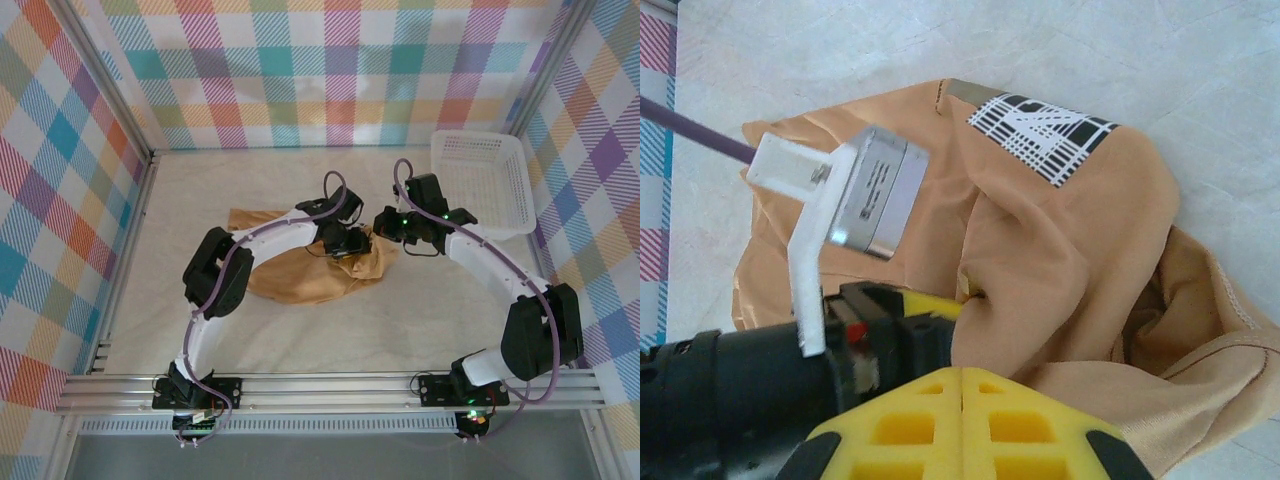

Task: Fold the inside-out t-shirt

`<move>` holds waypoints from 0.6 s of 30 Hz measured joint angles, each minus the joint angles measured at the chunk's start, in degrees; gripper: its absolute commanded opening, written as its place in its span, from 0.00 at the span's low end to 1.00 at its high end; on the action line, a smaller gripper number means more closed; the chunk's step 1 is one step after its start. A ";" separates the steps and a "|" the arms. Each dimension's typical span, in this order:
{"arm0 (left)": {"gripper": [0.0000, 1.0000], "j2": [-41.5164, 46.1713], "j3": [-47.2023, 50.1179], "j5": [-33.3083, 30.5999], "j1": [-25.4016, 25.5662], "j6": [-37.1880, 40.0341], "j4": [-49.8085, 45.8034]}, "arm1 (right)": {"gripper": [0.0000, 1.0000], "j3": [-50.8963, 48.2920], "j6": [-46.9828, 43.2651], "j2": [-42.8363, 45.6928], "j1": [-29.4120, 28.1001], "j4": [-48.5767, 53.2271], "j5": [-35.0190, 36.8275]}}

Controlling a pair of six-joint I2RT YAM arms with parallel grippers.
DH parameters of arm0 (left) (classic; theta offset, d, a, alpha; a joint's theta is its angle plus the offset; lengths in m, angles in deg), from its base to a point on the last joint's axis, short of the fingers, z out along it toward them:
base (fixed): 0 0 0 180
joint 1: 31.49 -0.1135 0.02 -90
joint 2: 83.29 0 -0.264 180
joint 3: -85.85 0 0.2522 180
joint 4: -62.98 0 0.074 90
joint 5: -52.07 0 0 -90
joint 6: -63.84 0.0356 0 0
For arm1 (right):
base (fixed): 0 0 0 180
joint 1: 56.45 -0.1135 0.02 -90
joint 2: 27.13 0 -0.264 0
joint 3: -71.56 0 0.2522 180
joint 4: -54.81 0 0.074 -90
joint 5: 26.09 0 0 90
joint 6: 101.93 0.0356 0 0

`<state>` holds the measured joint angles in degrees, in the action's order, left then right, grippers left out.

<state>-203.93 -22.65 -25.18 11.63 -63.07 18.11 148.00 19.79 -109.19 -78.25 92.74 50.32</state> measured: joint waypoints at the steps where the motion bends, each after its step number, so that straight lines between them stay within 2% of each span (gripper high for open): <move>1: 0.40 -0.50 -0.59 -0.90 0.00 -0.13 -0.31 | 0.00 -0.02 0.31 0.02 0.00 -0.04 -0.33; 3: 0.35 -1.09 -1.20 -2.21 0.00 -0.66 -0.46 | 0.00 -0.31 0.66 0.13 0.00 -0.22 -0.96; 5: 0.22 -1.75 -1.88 -3.04 0.00 -1.14 -0.68 | 0.00 -1.20 1.01 0.44 0.00 -0.76 -1.38; 7: 0.05 -2.78 -2.80 -3.45 0.00 -1.49 -0.90 | 0.00 -2.34 1.29 0.81 0.00 -0.92 -1.70; 8: 0.00 -3.15 -3.06 -3.69 0.00 -1.97 -0.96 | 0.00 -2.78 1.49 0.83 0.00 -0.94 -1.73; 15: 0.00 -2.78 -4.66 -5.44 0.00 -1.38 -5.05 | 0.00 -4.96 1.70 0.35 1.01 -0.98 -0.44; 18: 0.00 0.55 -4.85 -4.87 0.00 -0.55 -6.34 | 0.00 -4.90 1.66 -3.58 4.09 -2.56 -0.46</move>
<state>-203.39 -27.50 -30.05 11.63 -63.61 11.77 143.10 21.45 -112.78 -74.17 90.18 49.87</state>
